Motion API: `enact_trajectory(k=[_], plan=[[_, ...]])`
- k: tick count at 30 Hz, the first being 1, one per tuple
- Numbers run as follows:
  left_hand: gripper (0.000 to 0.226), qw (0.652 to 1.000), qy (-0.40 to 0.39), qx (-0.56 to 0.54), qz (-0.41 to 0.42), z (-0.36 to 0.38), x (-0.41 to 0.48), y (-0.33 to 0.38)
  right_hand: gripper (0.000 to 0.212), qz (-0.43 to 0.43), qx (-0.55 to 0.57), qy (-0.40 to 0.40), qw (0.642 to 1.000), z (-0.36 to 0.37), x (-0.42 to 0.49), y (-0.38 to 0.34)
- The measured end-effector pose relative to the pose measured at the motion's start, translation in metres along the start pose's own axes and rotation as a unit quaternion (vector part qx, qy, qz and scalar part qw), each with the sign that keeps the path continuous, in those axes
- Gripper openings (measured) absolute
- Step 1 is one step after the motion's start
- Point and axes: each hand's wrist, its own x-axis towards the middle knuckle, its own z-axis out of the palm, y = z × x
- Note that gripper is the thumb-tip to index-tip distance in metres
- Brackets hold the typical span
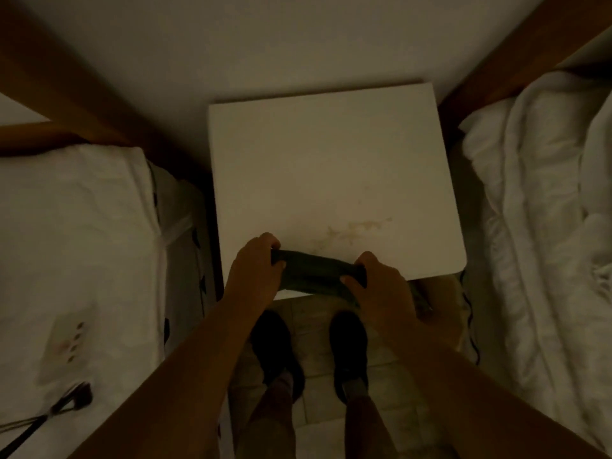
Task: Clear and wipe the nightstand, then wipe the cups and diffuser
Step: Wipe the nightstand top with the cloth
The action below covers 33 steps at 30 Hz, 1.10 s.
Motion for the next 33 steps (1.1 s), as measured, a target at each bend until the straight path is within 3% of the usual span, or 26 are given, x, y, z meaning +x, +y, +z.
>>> enact_trajectory(k=[4,8,10,13,17,23,28,33], plan=[[0.027,0.999,0.026,0.034,0.032,0.010,0.015,-0.005,0.027,-0.026,-0.047,0.049,0.997,0.014,0.006,0.009],[0.045,0.994,0.070,0.054,0.061,0.013,0.004,-0.006,0.043,-0.072,-0.107,0.126,0.984,0.020,-0.007,0.004],[0.042,0.988,0.093,0.073,0.102,0.015,-0.003,-0.003,0.046,-0.101,-0.099,0.148,0.979,0.023,-0.012,-0.002],[0.033,0.978,0.091,0.095,0.160,0.028,-0.010,0.000,0.036,-0.194,-0.063,0.176,0.963,0.034,-0.014,-0.012],[0.045,0.968,0.055,0.132,0.207,0.053,-0.013,-0.010,0.040,-0.300,-0.057,0.168,0.937,0.047,-0.004,-0.008],[0.059,0.950,0.037,0.215,0.222,0.070,-0.001,-0.025,0.058,-0.310,-0.191,0.074,0.928,0.050,0.013,0.025],[0.060,0.935,0.023,0.272,0.226,0.074,0.032,-0.009,0.064,-0.275,-0.176,0.093,0.941,0.041,0.034,0.031],[0.061,0.929,0.028,0.280,0.241,0.080,0.102,0.054,0.061,-0.229,-0.204,0.130,0.943,-0.009,0.100,0.050]])
